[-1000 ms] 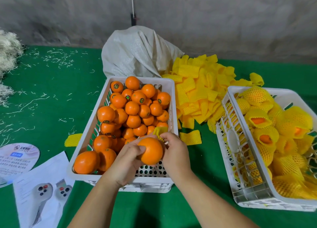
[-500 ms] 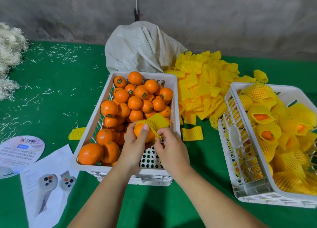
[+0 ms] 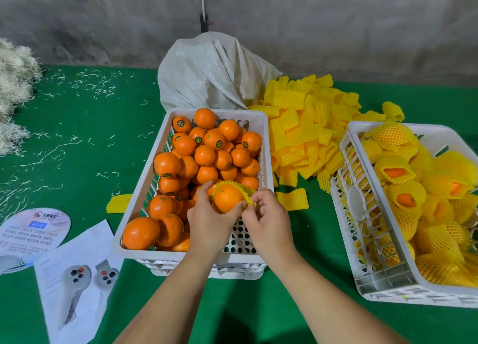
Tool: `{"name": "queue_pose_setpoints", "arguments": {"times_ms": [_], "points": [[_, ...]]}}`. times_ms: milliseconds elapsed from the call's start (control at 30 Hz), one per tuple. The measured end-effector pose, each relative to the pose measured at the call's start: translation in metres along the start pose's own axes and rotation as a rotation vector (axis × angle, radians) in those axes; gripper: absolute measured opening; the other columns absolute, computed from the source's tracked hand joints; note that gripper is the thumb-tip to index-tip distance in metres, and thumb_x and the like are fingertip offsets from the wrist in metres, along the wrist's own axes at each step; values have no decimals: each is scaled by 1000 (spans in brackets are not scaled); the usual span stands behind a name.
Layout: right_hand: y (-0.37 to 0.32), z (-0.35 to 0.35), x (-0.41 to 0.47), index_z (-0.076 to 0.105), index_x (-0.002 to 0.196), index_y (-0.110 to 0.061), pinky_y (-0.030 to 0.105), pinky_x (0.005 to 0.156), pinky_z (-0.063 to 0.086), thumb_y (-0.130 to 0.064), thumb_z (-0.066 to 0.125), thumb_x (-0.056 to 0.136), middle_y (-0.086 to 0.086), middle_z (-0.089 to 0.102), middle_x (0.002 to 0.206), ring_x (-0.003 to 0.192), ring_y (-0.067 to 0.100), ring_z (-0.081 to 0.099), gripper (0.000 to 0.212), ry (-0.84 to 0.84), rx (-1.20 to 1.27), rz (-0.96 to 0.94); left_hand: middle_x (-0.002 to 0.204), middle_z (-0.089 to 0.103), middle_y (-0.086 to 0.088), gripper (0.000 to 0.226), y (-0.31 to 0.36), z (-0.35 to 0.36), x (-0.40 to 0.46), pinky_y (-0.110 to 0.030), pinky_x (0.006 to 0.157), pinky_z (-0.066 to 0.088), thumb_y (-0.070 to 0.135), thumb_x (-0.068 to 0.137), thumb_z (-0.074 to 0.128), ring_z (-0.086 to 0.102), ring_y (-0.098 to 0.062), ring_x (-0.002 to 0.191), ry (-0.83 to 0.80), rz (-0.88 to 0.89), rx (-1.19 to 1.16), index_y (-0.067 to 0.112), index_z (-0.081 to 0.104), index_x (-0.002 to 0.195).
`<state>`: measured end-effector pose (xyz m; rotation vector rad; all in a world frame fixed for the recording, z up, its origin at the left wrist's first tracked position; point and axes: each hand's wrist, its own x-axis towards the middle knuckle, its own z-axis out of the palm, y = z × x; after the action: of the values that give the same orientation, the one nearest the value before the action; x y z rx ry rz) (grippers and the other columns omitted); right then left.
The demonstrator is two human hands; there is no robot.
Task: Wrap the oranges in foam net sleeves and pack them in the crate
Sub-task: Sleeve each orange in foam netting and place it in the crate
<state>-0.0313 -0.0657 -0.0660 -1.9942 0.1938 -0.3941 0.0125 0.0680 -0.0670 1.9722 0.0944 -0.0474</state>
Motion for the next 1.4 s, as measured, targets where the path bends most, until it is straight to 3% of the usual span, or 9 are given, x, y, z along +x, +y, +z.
{"name": "queue_pose_setpoints", "arguments": {"times_ms": [233,400,500,700,833,1033,1133,1233,1400], "points": [[1,2,0,49,98,-35,34,50,40,-47,53,90,-16,52,70,58,9,48,15,-43,-44,-43,130,41,-1,66,7,-1,2,-27,88,47,41,79,83,51,-11,112,-84,-71,-98,38,40,129],[-1,5,4,44,121,-40,40,65,56,-46,50,94,-12,61,104,86,12,63,29,-34,-214,-55,132,64,-17,59,6,-17,1,-47,101,58,22,78,73,68,-34,119,-358,-232,-604,36,50,130],[4,5,5,52,120,-36,40,70,56,-35,55,103,-9,65,105,87,11,63,18,6,-108,-27,133,64,-6,65,5,-13,1,-38,98,59,23,86,82,68,-23,117,-275,-159,-509,39,47,138],[10,5,2,64,102,-30,18,59,36,-33,58,94,-19,51,72,64,6,51,10,52,-12,-57,131,53,2,79,1,-1,2,-40,99,55,66,72,77,58,-18,119,12,34,-80,30,53,138],[7,5,1,63,100,-32,33,64,50,-27,61,94,-14,62,84,76,11,60,8,96,105,-48,120,52,7,76,2,4,0,-34,87,54,76,68,75,57,-15,111,50,57,-14,30,52,123],[-3,4,2,48,106,-39,18,57,43,-48,55,93,-20,52,90,76,9,57,17,40,-19,-72,123,61,-16,67,6,-1,3,-54,98,56,64,67,79,65,-32,114,-228,-125,-277,26,47,112],[-2,3,3,53,120,-35,17,74,51,-36,55,95,-22,48,109,97,4,58,26,35,-50,-92,132,61,-14,69,4,-7,5,-56,104,55,50,68,83,65,-33,121,-302,-259,-469,34,44,123],[1,2,2,66,121,-21,29,82,56,-16,56,95,-9,51,113,103,8,59,28,58,-5,-93,127,71,-2,69,2,-7,7,-49,102,56,47,74,80,69,-25,118,-343,-262,-431,37,53,137],[1,2,-2,70,105,-19,30,78,56,-14,53,90,-8,50,106,101,13,60,24,147,75,-161,98,77,8,55,6,2,2,-23,73,57,51,74,76,71,-2,87,-364,-106,-260,29,67,123]]}}
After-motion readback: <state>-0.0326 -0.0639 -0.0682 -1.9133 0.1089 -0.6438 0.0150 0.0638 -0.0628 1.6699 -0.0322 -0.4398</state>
